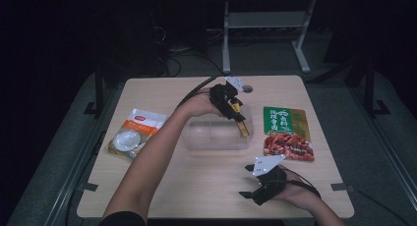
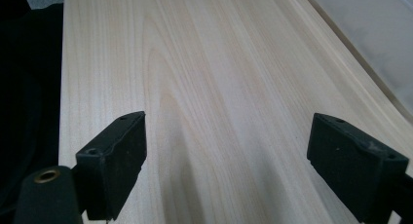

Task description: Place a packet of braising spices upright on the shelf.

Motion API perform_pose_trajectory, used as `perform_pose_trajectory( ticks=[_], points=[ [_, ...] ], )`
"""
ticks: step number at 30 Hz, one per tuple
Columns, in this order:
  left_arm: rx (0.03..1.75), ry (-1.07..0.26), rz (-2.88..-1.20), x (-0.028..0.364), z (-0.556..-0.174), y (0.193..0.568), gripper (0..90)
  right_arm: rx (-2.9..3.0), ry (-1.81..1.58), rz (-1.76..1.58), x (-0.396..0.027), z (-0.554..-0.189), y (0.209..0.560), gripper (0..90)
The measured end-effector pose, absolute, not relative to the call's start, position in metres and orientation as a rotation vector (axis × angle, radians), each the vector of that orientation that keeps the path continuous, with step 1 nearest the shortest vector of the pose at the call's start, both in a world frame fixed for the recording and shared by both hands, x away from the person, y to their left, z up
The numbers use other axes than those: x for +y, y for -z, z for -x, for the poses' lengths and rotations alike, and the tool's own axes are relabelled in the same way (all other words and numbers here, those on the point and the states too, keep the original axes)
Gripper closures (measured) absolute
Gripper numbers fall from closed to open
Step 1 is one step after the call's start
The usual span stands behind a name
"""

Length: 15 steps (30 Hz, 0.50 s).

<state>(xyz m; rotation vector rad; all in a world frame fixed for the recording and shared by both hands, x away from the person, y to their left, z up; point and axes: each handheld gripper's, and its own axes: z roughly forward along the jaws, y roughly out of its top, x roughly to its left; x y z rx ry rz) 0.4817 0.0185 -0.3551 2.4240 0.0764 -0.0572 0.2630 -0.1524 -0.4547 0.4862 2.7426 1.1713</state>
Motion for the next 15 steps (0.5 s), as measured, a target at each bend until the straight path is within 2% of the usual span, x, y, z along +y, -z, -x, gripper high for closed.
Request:
perform_pose_trajectory(
  ticks=[15],
  points=[
    [0.100,0.087,-2.369,0.0129,-0.4830,0.3621,28.9,2.745,-1.170,-0.492,-0.1526,-0.2627,0.4547,14.0]
  ],
)
